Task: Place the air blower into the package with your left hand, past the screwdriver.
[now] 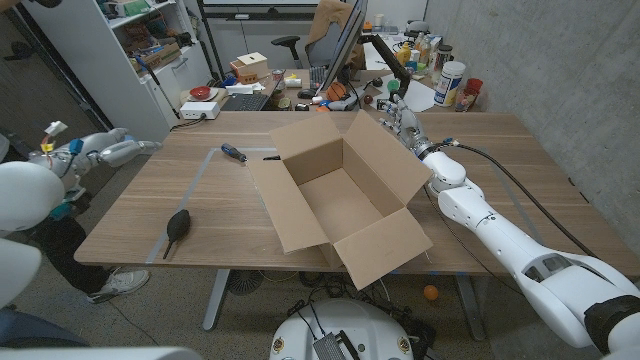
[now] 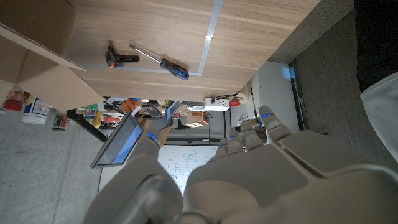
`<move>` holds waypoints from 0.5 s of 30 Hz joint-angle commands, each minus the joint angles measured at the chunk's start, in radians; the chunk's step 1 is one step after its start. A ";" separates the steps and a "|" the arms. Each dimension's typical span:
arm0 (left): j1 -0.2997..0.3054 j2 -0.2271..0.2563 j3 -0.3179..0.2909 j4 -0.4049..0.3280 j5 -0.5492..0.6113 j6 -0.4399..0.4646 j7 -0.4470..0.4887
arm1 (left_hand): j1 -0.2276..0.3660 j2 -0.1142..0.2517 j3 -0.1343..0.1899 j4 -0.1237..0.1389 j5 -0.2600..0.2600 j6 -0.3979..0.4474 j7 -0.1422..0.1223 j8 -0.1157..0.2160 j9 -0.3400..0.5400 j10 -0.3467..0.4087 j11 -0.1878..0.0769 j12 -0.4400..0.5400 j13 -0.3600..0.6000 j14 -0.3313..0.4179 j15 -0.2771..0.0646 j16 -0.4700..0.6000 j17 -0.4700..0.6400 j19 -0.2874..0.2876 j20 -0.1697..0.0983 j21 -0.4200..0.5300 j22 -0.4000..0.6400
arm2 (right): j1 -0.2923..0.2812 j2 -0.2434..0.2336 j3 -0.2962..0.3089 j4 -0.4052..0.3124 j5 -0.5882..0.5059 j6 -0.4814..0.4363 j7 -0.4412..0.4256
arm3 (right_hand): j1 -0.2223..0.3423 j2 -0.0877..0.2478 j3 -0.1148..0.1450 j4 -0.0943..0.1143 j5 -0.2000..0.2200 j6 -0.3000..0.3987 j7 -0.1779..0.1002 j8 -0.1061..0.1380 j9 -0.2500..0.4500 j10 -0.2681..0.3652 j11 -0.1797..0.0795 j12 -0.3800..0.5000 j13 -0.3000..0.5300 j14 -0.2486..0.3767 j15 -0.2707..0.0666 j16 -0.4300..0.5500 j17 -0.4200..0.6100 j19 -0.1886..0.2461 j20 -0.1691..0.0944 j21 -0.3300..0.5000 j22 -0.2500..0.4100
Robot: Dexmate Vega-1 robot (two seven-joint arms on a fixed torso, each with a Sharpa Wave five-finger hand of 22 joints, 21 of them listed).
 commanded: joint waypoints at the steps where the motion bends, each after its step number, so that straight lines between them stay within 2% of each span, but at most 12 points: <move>1: -0.006 0.155 0.064 0.029 0.075 0.067 -0.065 | 0.027 -0.001 0.005 -0.017 0.003 0.001 0.008 0.006 0.003 -0.009 -0.014 0.001 0.002 -0.010 -0.003 -0.001 0.004 0.000 -0.003 -0.007 0.002 | 0.020 0.013 -0.001 0.052 0.005 0.030 0.029 | -0.001 -0.007 -0.004 -0.004 0.006 0.005 0.005 0.007 0.003 0.008 0.003 0.005 0.006 0.002 0.002 0.004 0.001 0.008 -0.001 0.007 0.004; 9: -0.015 0.213 0.102 0.029 0.098 0.095 -0.125 | 0.059 -0.009 0.007 -0.042 0.007 0.000 0.013 0.006 0.004 -0.014 -0.012 -0.001 0.004 -0.012 0.000 -0.001 0.004 0.018 -0.001 -0.005 0.001 | 0.026 0.016 0.003 0.075 0.011 0.045 0.042 | 0.000 -0.008 -0.006 -0.005 0.007 0.007 0.006 0.007 0.003 0.009 0.002 0.005 0.006 0.003 0.003 0.005 0.001 0.009 0.000 0.006 0.004; 15: -0.022 0.269 0.141 0.047 0.103 0.142 -0.167 | 0.090 -0.019 0.007 -0.062 0.010 -0.020 0.028 -0.001 0.004 -0.031 0.003 -0.007 0.005 -0.022 0.009 -0.005 0.004 0.029 0.005 -0.005 0.000 | 0.033 0.020 0.004 0.094 0.015 0.056 0.055 | 0.000 -0.009 -0.006 -0.005 0.008 0.008 0.006 0.008 0.003 0.010 0.002 0.005 0.006 0.004 0.003 0.005 0.001 0.009 0.000 0.006 0.004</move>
